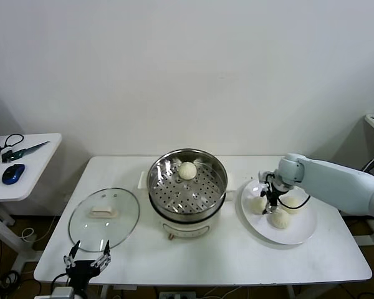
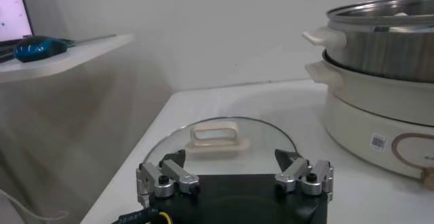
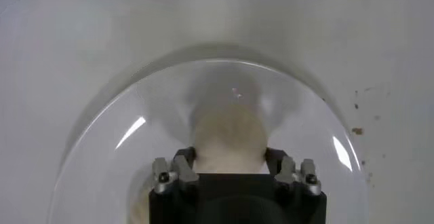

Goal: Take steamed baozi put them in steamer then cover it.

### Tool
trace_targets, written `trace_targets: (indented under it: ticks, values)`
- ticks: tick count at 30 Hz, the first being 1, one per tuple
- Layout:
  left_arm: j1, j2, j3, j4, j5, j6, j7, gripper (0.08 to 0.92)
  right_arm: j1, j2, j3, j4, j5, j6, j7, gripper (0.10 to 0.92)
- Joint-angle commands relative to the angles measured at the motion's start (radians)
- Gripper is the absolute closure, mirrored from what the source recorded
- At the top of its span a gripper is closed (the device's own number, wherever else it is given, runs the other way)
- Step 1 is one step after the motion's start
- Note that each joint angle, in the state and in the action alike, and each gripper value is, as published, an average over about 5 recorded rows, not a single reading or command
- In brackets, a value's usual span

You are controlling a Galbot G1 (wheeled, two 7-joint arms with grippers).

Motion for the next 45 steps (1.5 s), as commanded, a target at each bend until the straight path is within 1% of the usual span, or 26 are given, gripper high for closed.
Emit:
trace_targets:
  ticks: [1,5,10,14,18,23,27,30,34,38,45]
  values:
    - [0.002,0.000,0.000,-0.001,0.002,-0.002,0.000,0.177,0.044,0.002,0.008,0.012,0.015,0.001,-0.005,0.396]
    - [0.003,-0.001,0.001,-0.005,0.004,-0.002,0.000,0.177,0.220,-0.032,-0.087,0.092,0.087,0.023,-0.039,0.401]
    - [0.002,0.000,0.003,-0.008,0.006,-0.002,0.001,0.177,0.577,-0.053,-0.278,0.181,0.222,0.067,-0.126,0.406]
    - [0.000,0.002,0.005,-0.009,0.007,-0.001,0.001,0.177,0.809,-0.019,-0.372,0.234,0.355,0.082,-0.189,0.406]
    - [-0.003,0.003,0.007,-0.010,0.008,0.000,0.001,0.177,0.932,0.042,-0.376,0.322,0.487,0.045,-0.186,0.404]
    - [-0.003,0.007,0.010,-0.012,0.007,-0.001,0.001,0.177,0.888,0.156,-0.300,0.439,0.591,-0.050,-0.062,0.401]
    - [-0.001,0.009,0.008,-0.018,0.006,-0.002,0.000,0.177,0.781,0.287,-0.248,0.462,0.623,-0.119,0.022,0.404]
    - [0.001,0.009,0.002,-0.026,0.007,-0.002,0.000,0.177,0.701,0.385,-0.234,0.427,0.621,-0.145,0.060,0.403]
    - [0.002,0.010,-0.004,-0.030,0.006,0.000,0.000,0.177,0.607,0.479,-0.221,0.356,0.601,-0.175,0.108,0.406]
    - [0.001,0.008,-0.008,-0.032,0.006,0.002,0.000,0.177,0.523,0.531,-0.215,0.295,0.571,-0.199,0.145,0.406]
    - [0.004,0.007,-0.012,-0.033,0.005,0.001,0.000,0.177,0.393,0.565,-0.209,0.184,0.504,-0.224,0.191,0.403]
